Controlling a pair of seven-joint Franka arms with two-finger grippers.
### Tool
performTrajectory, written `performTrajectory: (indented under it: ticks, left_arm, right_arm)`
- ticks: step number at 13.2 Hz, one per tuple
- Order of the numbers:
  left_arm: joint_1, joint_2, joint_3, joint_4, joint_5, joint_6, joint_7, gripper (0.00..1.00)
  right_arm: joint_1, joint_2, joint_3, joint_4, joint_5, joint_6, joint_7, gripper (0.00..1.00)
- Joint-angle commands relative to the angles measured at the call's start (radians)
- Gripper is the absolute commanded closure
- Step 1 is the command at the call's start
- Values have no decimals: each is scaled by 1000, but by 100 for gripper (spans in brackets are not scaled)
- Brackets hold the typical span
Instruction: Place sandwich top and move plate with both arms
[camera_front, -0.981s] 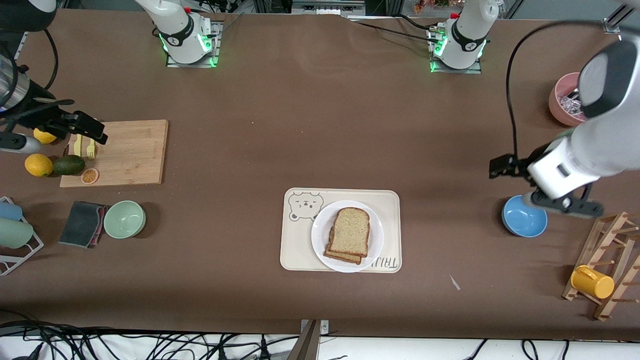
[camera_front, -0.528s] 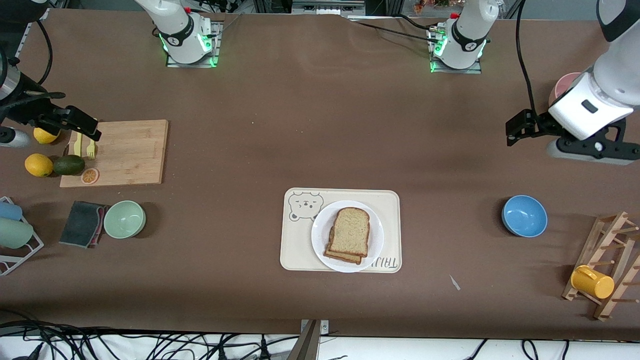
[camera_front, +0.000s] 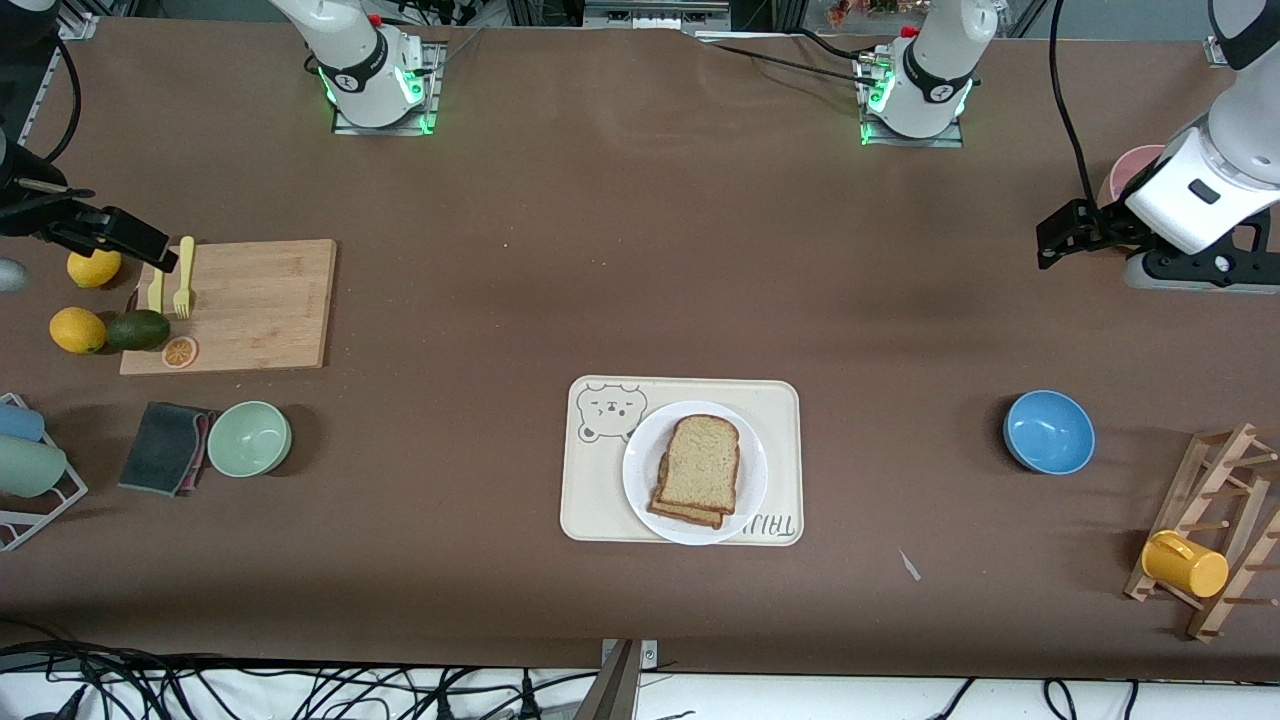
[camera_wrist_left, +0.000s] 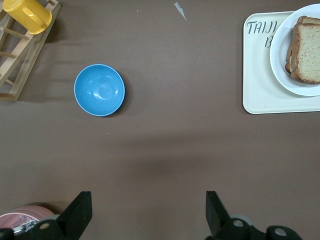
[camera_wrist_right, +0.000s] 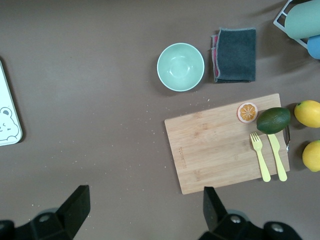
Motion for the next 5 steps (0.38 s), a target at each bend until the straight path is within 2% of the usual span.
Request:
performTrajectory:
  ticks: [1, 5]
  left_arm:
    - [4, -10, -1, -10, -37, 12, -4, 0]
    - [4, -10, -3, -8, -39, 12, 2, 0]
  right_arm:
    - [-4, -10, -1, 14, 5, -23, -45, 0]
    - [-4, -8, 1, 14, 4, -23, -54, 0]
